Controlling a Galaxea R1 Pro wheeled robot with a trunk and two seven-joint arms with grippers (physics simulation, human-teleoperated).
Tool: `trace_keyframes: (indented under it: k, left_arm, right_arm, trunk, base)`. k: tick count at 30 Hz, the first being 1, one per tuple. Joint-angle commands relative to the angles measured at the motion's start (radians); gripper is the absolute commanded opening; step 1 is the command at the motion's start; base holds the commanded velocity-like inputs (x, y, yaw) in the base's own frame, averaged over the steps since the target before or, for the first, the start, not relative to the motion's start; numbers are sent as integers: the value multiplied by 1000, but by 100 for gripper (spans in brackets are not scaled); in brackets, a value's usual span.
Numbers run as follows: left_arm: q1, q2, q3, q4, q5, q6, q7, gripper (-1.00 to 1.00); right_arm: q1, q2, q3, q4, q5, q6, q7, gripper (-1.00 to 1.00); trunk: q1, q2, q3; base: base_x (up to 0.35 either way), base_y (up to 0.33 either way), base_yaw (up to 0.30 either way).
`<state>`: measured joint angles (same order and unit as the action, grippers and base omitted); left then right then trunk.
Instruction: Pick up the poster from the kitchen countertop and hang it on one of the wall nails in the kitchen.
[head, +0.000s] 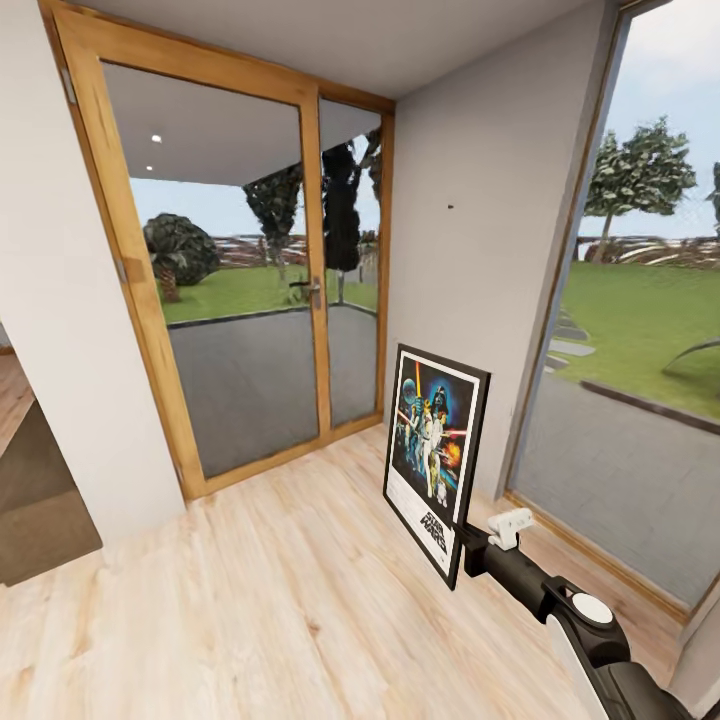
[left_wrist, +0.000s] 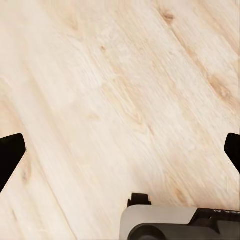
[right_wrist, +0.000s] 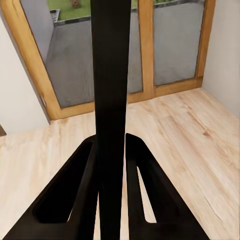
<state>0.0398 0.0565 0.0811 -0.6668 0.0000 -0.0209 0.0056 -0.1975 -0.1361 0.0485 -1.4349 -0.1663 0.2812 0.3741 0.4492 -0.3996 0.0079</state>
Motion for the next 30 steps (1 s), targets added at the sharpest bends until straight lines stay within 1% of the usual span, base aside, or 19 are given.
trace_keyframes:
  k: [1, 5, 13, 30]
  left_arm:
    - [0, 0, 0, 0, 0, -2, 1, 100]
    - [0, 0, 0, 0, 0, -3, 1, 100]
    - [1, 0, 0, 0, 0, -2, 0, 100]
    - [1, 0, 0, 0, 0, -3, 0, 100]
  right_arm:
    - [0, 0, 1, -1, -13, 9, 2, -100]
    - [0, 0, 1, -1, -13, 9, 2, -100]
    - [0, 0, 1, -1, -13, 9, 2, -100]
    - [0, 0, 1, 0, -13, 8, 1, -100]
  trunk:
    - [1, 0, 0]
    - [1, 0, 0]
    - [1, 0, 0]
    - [1, 0, 0]
  base:
    - [246, 248, -14]
    - [246, 248, -100]
    - [246, 248, -207]
    - [246, 253, -18]
